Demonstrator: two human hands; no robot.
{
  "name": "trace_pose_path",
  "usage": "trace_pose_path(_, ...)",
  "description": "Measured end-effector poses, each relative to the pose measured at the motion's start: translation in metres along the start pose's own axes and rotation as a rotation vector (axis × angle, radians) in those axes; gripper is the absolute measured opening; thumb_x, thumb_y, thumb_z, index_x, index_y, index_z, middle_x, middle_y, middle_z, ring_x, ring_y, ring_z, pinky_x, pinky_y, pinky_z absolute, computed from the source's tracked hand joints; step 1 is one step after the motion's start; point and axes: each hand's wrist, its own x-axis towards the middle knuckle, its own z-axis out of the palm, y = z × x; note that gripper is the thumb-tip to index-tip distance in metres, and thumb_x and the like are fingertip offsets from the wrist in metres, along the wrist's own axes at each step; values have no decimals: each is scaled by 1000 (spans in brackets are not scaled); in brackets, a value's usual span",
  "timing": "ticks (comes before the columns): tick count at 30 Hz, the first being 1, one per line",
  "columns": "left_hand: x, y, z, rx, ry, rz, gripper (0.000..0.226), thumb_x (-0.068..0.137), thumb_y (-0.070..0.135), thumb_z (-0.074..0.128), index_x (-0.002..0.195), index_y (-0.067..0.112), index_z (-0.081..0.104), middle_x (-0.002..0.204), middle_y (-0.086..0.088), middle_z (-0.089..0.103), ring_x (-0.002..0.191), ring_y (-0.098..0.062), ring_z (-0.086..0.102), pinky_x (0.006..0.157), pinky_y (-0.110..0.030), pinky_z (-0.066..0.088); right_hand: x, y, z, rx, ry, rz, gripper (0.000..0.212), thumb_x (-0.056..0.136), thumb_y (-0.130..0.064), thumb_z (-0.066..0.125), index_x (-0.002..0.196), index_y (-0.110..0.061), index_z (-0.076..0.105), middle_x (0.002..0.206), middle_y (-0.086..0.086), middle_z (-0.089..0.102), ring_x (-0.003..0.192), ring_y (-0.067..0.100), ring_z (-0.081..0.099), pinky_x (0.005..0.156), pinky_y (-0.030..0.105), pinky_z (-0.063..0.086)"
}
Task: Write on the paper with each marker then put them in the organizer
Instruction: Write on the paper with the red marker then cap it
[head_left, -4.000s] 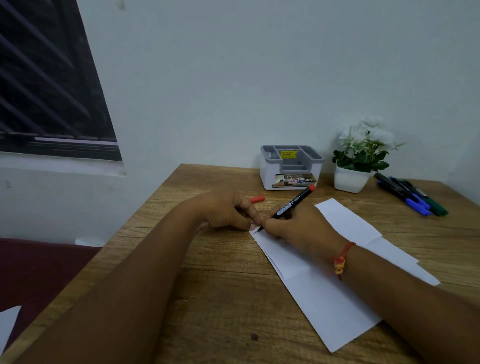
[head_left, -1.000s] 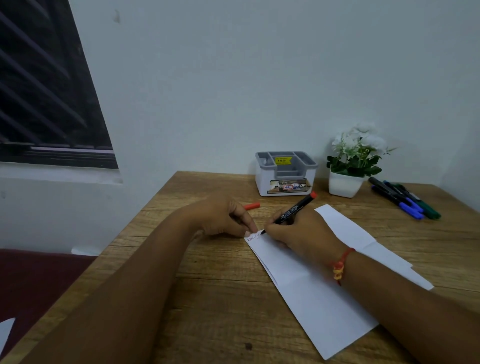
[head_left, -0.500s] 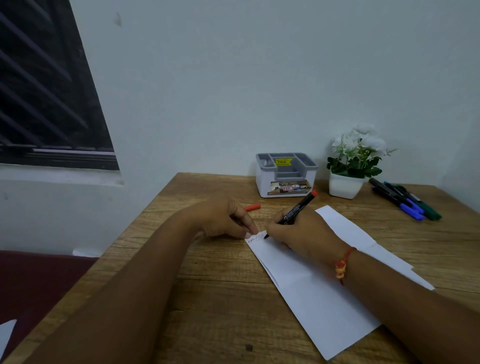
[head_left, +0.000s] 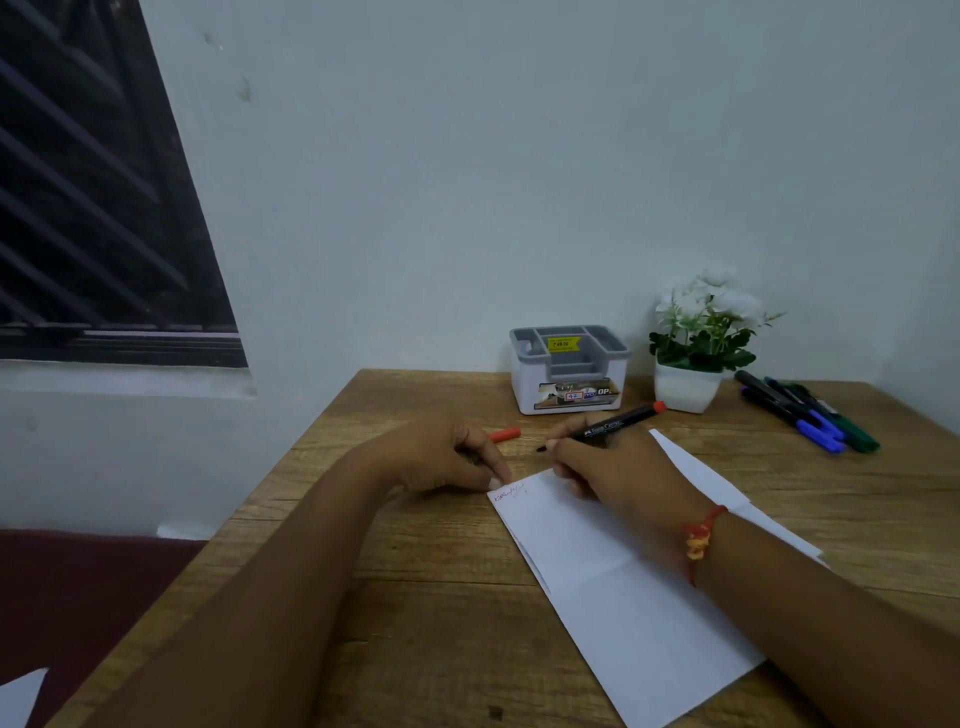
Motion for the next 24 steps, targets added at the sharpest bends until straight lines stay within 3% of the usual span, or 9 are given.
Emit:
trace_pose_path(3, 4, 0, 2, -41, 265, 13, 9, 81, 22, 76, 89, 24, 76, 95, 3, 72, 95, -13, 62, 82, -28, 48, -3, -7, -6, 96, 40, -3, 11, 92, -9, 65, 92, -11, 75, 70, 4, 72, 69, 10, 68, 59, 23, 56)
trace_pose_path(6, 14, -3, 10, 73, 539, 14, 16, 85, 29, 71, 101, 27, 72, 95, 7, 68, 89, -10, 60, 70, -21, 44, -2, -12, -10, 175, 88, 77, 18, 95, -17, 61, 90, -12, 77, 74, 4, 77, 68, 9, 72, 53, 24, 55)
trace_pose_path(9, 22, -7, 19, 209, 525, 0, 37, 88, 34, 67, 123, 24, 65, 118, 6, 64, 102, -8, 57, 81, -22, 43, -3, -14, -15, 143, 103, 39, 18, 97, -17, 57, 90, -13, 73, 77, 6, 77, 67, 11, 73, 52, 24, 55)
trace_pose_path(11, 27, -9, 22, 259, 489, -20, 39, 89, 35, 66, 126, 24, 63, 125, 4, 63, 107, -11, 57, 86, -25, 43, -6, -13, -17, 98, 85, -36, 16, 98, -16, 58, 86, -15, 69, 77, 6, 76, 67, 10, 73, 53, 24, 56)
trace_pose_path(17, 36, -9, 25, 328, 466, 22, 21, 88, 25, 67, 109, 23, 73, 104, 6, 70, 86, -4, 54, 66, -16, 38, -6, -8, -18, 58, 40, -53, 7, 95, -16, 65, 93, -15, 71, 76, 4, 75, 69, 7, 72, 56, 21, 56)
trace_pose_path(21, 32, -7, 21, 254, 514, 50, 19, 91, 21, 63, 107, 24, 73, 103, 10, 70, 92, -4, 57, 76, -18, 42, -4, -11, -17, 184, 61, 9, 22, 100, -22, 56, 93, -18, 76, 77, 4, 77, 70, 10, 74, 56, 25, 57)
trace_pose_path(24, 22, -1, 18, 103, 571, 102, 16, 94, 23, 60, 104, 31, 70, 94, 23, 64, 89, 7, 55, 76, -11, 39, -5, -15, -19, 264, 79, -39, 23, 100, -18, 53, 91, -17, 75, 77, 7, 77, 68, 12, 73, 56, 26, 57)
